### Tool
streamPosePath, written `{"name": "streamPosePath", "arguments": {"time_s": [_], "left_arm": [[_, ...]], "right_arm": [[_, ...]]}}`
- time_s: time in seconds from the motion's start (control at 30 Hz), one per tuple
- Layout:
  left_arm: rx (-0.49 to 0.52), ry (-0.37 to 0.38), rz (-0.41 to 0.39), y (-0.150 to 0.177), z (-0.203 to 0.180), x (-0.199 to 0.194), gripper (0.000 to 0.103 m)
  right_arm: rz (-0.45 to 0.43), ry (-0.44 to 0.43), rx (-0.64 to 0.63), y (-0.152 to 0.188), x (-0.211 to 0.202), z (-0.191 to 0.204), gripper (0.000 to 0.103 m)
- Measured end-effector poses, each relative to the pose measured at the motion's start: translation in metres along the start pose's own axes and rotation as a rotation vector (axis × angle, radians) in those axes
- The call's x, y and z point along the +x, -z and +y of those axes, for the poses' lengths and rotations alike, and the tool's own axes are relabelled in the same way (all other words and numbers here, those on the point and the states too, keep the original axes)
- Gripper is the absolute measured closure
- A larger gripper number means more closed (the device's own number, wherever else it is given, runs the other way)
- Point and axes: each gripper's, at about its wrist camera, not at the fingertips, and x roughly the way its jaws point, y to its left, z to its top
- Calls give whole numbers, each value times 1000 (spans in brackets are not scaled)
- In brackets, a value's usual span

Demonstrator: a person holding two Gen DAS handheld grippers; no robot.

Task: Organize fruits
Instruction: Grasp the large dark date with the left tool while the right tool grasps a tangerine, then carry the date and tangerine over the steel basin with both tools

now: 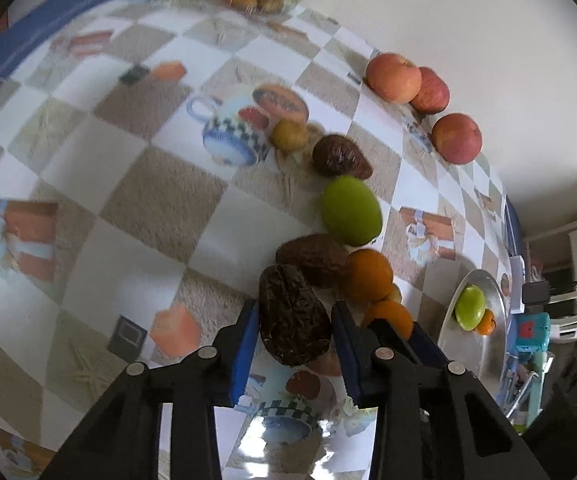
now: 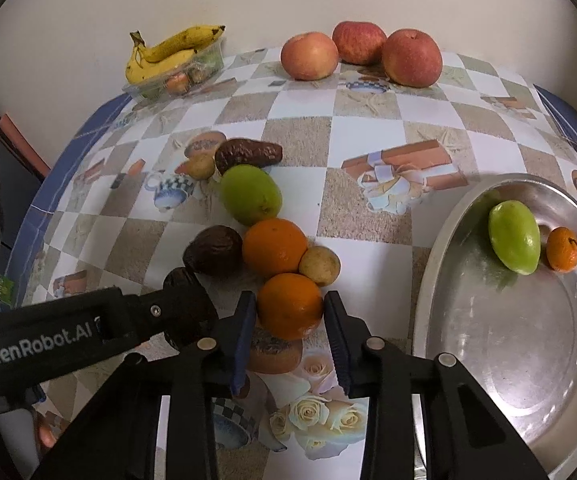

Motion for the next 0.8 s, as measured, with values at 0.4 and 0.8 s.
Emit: {"name": "streamPosePath", "arguments": {"time_s": [0.4,0.8], "left_arm": [[123,-2,-110,-4,-38,-16,64],[376,-12,-139,33,-108,-10,64]], "right_arm": [[-111,13,94,-11,-41,-29,67],[-133,218,276,-7,-77,-114,67]]}}
